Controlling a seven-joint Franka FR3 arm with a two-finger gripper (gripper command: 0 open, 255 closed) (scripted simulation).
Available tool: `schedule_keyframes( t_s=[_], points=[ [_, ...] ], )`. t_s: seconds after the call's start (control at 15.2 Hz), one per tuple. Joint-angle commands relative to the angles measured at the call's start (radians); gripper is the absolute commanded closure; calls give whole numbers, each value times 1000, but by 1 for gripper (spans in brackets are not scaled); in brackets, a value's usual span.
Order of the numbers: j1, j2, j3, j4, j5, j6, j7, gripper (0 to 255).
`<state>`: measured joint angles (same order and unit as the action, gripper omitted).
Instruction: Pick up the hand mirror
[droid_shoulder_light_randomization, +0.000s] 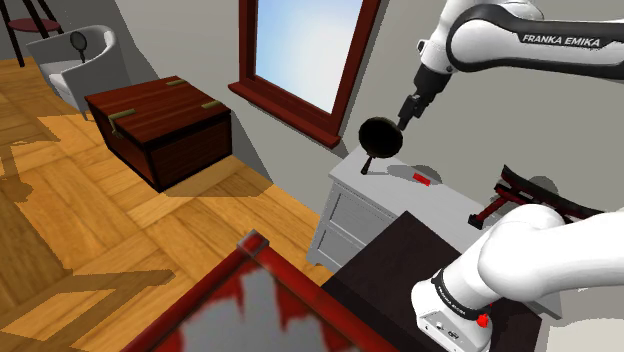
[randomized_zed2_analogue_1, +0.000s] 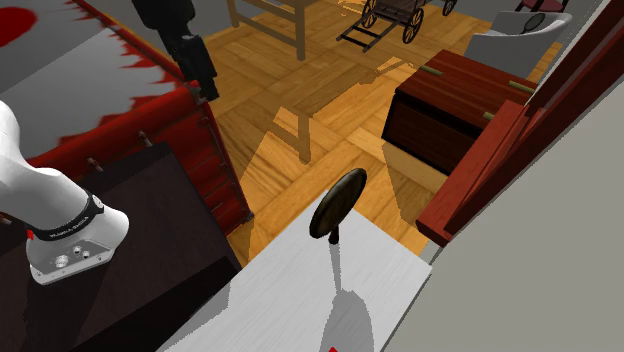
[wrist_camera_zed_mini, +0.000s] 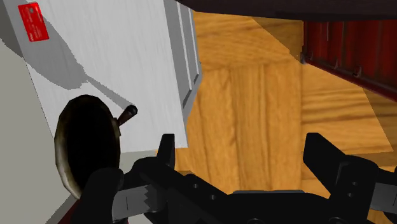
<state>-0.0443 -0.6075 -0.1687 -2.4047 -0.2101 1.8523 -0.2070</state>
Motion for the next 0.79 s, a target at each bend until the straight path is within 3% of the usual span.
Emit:
schedule_keyframes(
  t_s=[0.0,0.4,0.73],
  points=[
    [-7,47,-41,8,-12,47,-48,0],
    [-14,238,-158,88,-5,174,-197,0],
    [-13,423,-245,191,55,258,-339,0]
  ],
)
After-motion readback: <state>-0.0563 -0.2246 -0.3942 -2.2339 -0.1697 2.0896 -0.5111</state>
